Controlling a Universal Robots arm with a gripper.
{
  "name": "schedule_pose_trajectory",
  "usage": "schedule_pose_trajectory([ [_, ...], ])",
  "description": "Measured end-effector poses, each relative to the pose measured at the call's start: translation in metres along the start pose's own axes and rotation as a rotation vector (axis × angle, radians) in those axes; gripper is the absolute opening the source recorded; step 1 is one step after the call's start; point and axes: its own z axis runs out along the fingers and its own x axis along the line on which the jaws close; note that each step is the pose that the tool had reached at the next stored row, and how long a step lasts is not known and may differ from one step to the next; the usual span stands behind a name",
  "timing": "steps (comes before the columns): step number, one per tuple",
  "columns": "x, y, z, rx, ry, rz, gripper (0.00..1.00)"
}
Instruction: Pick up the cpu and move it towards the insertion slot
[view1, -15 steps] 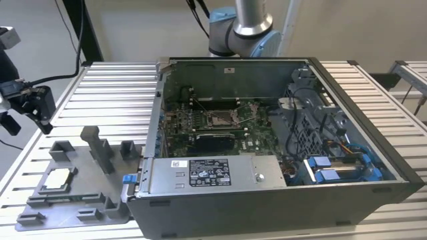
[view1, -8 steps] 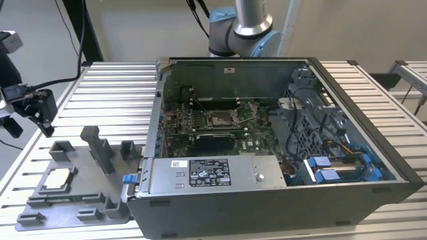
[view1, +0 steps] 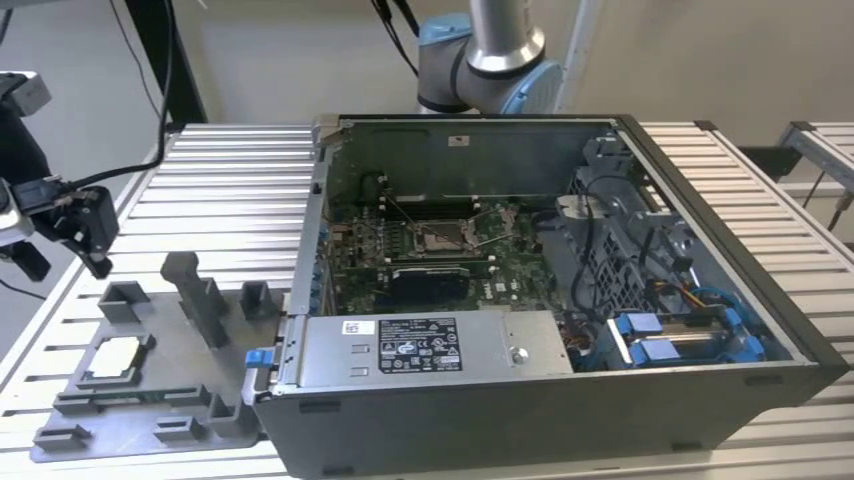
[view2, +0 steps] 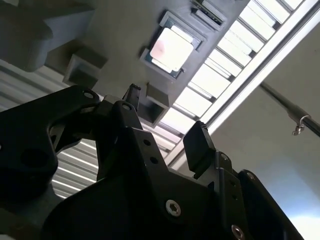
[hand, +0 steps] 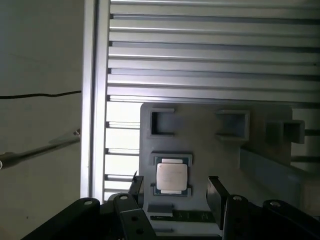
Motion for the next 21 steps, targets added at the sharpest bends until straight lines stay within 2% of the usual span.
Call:
schedule_pose_trajectory([
  [4, 0.0000, -0.0001, 0.0032, 0.0001, 0.0001, 0.000, 1.00],
  [12, -0.0001, -0.0001, 0.0038, -0.0001, -0.0001, 0.000, 1.00],
  [21, -0.0001, -0.0004, 0.0099, 0.0000, 0.0001, 0.000, 1.00],
])
